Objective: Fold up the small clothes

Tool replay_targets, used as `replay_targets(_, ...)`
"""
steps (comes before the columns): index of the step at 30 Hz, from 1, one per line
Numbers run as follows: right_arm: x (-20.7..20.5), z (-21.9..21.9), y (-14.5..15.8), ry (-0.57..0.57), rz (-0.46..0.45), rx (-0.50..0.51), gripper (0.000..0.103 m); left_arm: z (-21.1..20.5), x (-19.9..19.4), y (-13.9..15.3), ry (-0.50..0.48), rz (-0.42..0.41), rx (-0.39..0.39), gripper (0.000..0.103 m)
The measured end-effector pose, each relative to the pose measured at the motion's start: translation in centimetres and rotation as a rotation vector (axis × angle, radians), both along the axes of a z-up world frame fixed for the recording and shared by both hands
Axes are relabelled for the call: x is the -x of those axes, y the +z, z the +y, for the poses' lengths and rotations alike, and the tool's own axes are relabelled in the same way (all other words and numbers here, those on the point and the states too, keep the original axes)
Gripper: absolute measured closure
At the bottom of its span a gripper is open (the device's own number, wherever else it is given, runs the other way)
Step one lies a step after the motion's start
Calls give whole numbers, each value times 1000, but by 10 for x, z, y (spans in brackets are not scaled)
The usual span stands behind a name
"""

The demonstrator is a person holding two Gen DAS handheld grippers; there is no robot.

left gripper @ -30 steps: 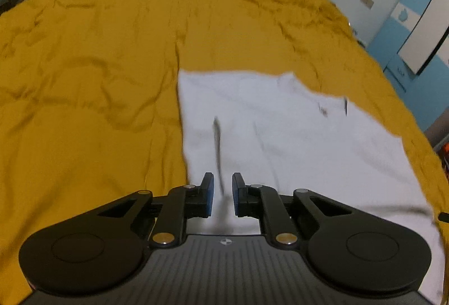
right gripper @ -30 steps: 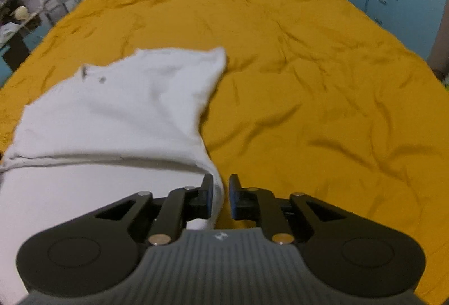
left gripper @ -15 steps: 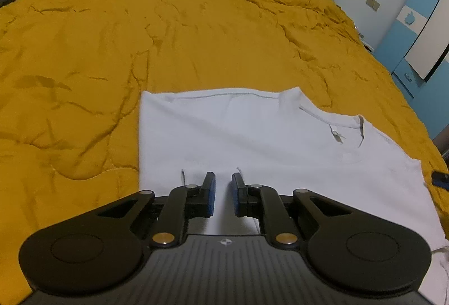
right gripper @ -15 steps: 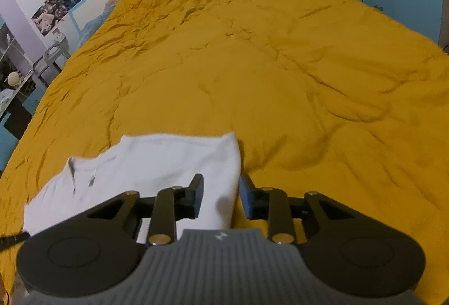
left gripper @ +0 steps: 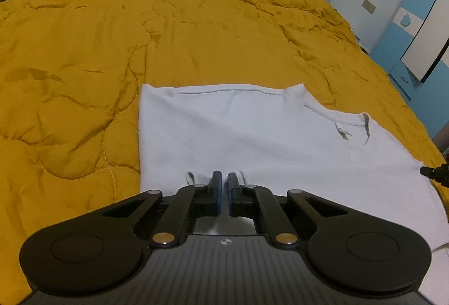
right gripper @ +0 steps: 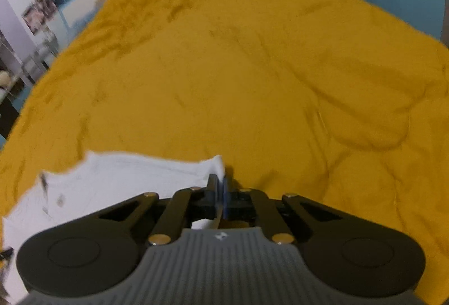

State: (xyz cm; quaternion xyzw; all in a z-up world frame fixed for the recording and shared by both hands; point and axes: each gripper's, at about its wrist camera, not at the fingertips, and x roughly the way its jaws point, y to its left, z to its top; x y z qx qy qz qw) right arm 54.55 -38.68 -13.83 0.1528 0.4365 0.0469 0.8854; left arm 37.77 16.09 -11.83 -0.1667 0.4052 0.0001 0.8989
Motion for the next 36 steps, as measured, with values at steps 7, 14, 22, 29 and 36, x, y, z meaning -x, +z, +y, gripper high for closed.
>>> replay_targets(7, 29, 18, 33, 46, -41, 69, 91, -3, 6, 16, -13, -17, -15, 96)
replay_targets(14, 84, 68, 38, 200, 2, 251, 83, -16, 30, 24, -56, -22, -37, 96)
replay_targets(22, 92, 30, 22, 70, 45, 129, 103, -17, 40, 20, -54, 17, -75, 96)
replay_targets(29, 120, 32, 59, 100, 0, 102, 101, -20, 56, 30, -57, 0, -80, 96)
replay_targets(36, 143, 61, 36, 193, 26, 201, 103, -24, 67, 26, -69, 85, -157, 96)
